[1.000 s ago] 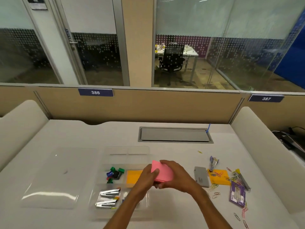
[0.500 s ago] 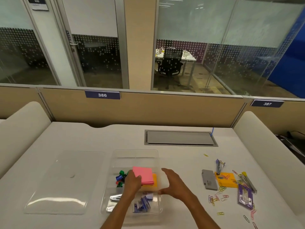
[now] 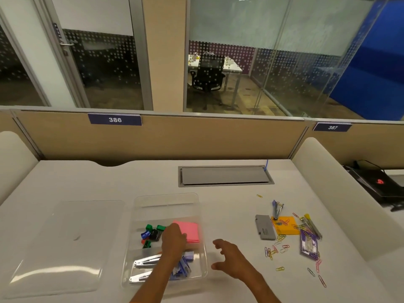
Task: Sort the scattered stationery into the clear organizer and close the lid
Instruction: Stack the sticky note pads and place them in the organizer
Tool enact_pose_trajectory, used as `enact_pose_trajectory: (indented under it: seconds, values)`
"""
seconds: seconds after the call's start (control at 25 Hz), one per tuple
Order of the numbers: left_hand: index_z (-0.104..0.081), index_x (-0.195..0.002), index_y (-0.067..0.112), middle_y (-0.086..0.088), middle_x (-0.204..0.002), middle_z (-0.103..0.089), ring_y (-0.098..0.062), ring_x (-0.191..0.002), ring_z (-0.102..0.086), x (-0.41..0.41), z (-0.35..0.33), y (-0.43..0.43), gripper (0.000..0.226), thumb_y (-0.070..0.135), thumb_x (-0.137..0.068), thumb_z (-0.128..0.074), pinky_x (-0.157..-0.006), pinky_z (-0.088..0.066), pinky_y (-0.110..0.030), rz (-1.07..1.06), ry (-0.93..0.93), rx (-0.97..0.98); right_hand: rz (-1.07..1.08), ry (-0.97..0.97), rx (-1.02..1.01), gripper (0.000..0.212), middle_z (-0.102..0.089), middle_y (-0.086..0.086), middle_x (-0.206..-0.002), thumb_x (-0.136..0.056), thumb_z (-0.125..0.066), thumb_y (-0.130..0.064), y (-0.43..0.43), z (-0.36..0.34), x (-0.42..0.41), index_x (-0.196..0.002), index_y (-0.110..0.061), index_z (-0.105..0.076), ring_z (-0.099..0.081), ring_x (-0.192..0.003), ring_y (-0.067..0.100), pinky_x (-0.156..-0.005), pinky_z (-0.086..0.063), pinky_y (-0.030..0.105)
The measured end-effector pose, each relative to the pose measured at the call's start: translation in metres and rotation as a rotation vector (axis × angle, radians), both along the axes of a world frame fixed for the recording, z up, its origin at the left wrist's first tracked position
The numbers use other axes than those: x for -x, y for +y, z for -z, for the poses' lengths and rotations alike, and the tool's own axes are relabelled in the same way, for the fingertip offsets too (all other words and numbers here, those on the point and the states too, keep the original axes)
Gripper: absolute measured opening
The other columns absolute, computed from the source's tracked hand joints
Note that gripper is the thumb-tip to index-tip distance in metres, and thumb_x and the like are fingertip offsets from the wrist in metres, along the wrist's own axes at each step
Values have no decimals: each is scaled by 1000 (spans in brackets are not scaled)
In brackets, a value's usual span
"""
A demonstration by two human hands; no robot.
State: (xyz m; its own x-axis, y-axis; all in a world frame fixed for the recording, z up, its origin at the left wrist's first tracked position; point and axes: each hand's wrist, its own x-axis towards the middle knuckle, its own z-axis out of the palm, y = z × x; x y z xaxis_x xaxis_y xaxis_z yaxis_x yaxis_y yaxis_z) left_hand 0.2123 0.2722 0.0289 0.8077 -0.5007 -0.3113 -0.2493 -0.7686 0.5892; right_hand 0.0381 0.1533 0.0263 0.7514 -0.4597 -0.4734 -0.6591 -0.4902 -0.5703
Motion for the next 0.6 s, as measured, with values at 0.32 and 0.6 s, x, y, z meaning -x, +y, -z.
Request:
enact_pose_trajectory:
  seconds: [0.32, 0.6]
  values:
    - [-57, -106, 3, -13, -105, -59, -26, -95, -57, 19, -35, -23, 21, 18, -92, -62, -80, -46, -32, 64, -221, 124, 164, -102, 82, 53, -59, 1, -122, -82, -76, -30, -44, -17, 35, -128, -18, -52, -55, -95, 10, -80, -44, 17]
    - [-63, -109, 4, -11, -109, -64, -26, -92, -59, 71, -23, -82, 25, 7, -85, -70, -80, -45, -33, 247, -110, 339, 469, -145, 205, 33, -66, 7, -112, -84, -73, -19, -121, -31, 95, -112, -8, -61, -61, -93, 17, -77, -49, 28]
